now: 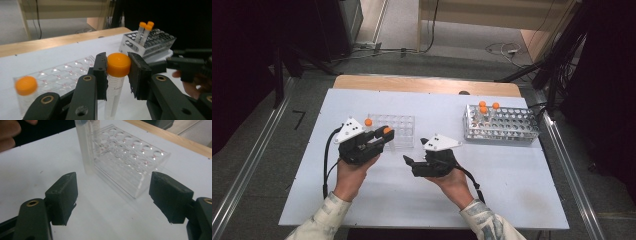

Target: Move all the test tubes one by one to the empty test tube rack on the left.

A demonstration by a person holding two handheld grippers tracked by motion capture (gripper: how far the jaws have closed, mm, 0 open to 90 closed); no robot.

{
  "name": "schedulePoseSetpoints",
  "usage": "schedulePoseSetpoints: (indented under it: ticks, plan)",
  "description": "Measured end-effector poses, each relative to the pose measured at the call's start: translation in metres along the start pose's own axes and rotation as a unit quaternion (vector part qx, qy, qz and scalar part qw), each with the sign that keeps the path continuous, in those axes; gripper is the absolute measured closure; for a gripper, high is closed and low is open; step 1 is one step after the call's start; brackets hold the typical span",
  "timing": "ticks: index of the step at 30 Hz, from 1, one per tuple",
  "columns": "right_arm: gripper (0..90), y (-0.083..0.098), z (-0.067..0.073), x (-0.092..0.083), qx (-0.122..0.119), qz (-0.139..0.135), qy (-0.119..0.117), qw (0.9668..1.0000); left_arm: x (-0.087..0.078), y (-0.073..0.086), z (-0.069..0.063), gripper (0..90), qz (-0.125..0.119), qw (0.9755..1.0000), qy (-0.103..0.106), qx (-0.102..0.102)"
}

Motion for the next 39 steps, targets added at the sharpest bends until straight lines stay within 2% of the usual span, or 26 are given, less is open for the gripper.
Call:
schedulePoseSetpoints:
  ticks: [5, 10, 16, 23, 27, 39]
  plan:
    - [21.5, 0.01, -0.011, -0.008, 0.014, 0.007, 0.01, 0.9998, 0.002, -0.014, 0.014, 70.1, -0.001, 0.9998, -0.019, -0.006]
    - [21.6, 0.014, -0.015, -0.015, 0.026, 0.006, 0.008, 0.9996, 0.005, -0.026, 0.03, 70.1, -0.01, 0.9991, -0.038, -0.015]
    - [22.0, 0.017, -0.019, -0.018, 0.029, 0.005, 0.011, 0.9995, 0.01, -0.035, 0.045, 70.1, -0.015, 0.9975, -0.069, -0.006]
    - [22.1, 0.018, -0.021, -0.018, 0.031, 0.004, 0.012, 0.9994, 0.017, -0.035, 0.062, 70.1, -0.015, 0.996, -0.087, -0.01]
    - [22.1, 0.018, -0.021, -0.019, 0.031, 0.003, 0.014, 0.9994, 0.022, -0.032, 0.066, 70.0, -0.009, 0.9953, -0.097, 0.001]
    - [22.2, 0.019, -0.022, -0.02, 0.035, 0.004, 0.016, 0.9993, 0.035, -0.007, 0.072, 70.0, 0.017, 0.9939, -0.108, 0.014]
Point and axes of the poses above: each handheld gripper's, and its own axes: x roughly forward along the jaws, y roughly out of its underside, z roughly to its left, the point moved 10 cm from there along x, roughly forward along the jaws, and after that the axes turned 10 degrees about -x, right-handed, at the moved point
